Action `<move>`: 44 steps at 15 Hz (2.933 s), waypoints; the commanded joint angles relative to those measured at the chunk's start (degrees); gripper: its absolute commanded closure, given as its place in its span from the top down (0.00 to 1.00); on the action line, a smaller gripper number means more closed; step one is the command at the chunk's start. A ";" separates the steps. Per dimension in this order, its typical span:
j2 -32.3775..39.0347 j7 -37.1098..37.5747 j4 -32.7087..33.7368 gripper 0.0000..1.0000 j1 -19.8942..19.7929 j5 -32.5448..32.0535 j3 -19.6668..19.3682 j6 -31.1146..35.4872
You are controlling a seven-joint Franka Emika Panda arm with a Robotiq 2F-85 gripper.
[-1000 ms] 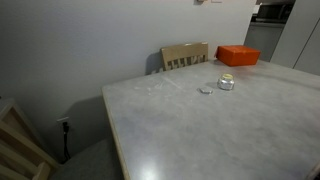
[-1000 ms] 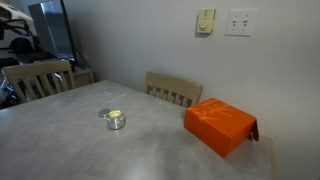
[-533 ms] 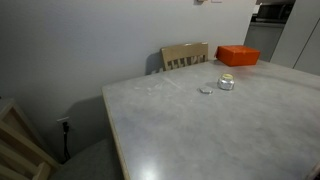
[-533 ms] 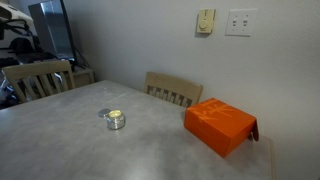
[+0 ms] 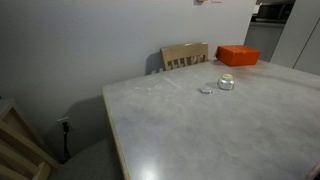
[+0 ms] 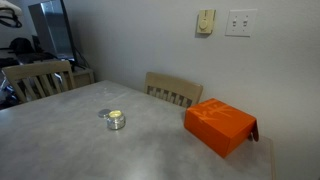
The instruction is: Pick the lid and put it on the bottle
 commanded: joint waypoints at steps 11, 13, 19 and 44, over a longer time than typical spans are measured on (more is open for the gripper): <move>0.41 -0.05 0.12 1.00 -0.27 0.04 -0.17 -0.19; 0.41 -0.05 0.12 1.00 -0.26 0.04 -0.17 -0.19; 0.06 -0.17 0.55 1.00 -0.64 -0.40 -0.52 -0.59; 26.14 8.97 15.54 1.00 -0.62 -0.72 -0.76 17.33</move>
